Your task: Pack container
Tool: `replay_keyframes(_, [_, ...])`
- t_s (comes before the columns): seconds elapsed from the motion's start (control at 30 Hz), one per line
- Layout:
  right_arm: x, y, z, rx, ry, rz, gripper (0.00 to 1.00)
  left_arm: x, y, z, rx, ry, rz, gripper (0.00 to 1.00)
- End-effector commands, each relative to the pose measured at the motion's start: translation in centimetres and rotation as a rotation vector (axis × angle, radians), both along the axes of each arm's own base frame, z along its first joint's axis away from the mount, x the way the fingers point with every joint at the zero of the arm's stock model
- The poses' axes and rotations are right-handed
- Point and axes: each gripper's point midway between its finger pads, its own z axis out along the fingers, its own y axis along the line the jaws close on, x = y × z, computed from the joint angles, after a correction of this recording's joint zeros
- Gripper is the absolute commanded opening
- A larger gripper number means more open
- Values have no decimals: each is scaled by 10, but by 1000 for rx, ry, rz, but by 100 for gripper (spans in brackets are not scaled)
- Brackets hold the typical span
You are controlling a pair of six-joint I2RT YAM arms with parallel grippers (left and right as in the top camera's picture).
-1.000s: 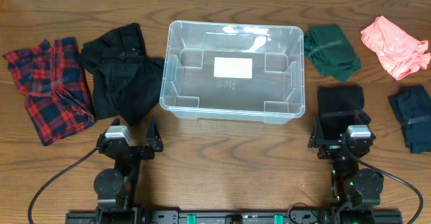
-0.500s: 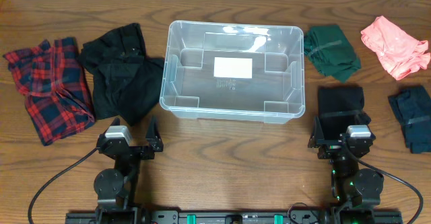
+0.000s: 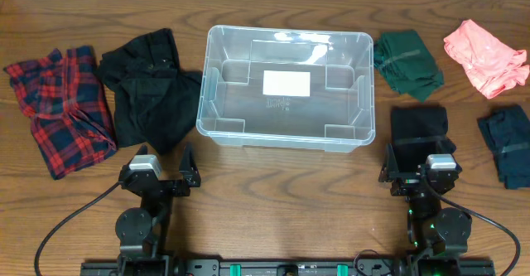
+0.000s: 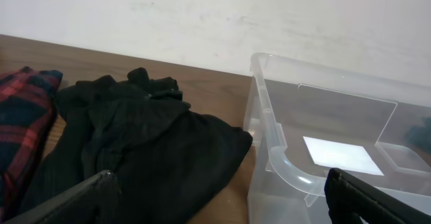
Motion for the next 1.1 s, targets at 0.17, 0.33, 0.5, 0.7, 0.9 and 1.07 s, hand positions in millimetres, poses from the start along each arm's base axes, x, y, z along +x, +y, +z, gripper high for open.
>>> replay_keyframes(0.17, [0,1,0,3,-3,1,99,-1,-2,-15,4,46,-12,98])
replay_keyframes(0.33, [0,1,0,3,-3,1,99,-1,-2,-15,4,46,-12,98])
replay_keyframes(0.5, [0,1,0,1,-3,0,99,-1,-2,-15,4,46,-12,98])
replay_keyframes(0.7, [0,6,6,25,-24,31,99,-1,-2,-15,4,46,-12,98])
replay_keyframes(0.9, [-6,18,39,98,-57,95,99,-1,-2,-15,4,46,-12,98])
replay_keyframes(1.07, [-8,17,109,80,-95,94,99,-1,-2,-15,4,46,-12,98])
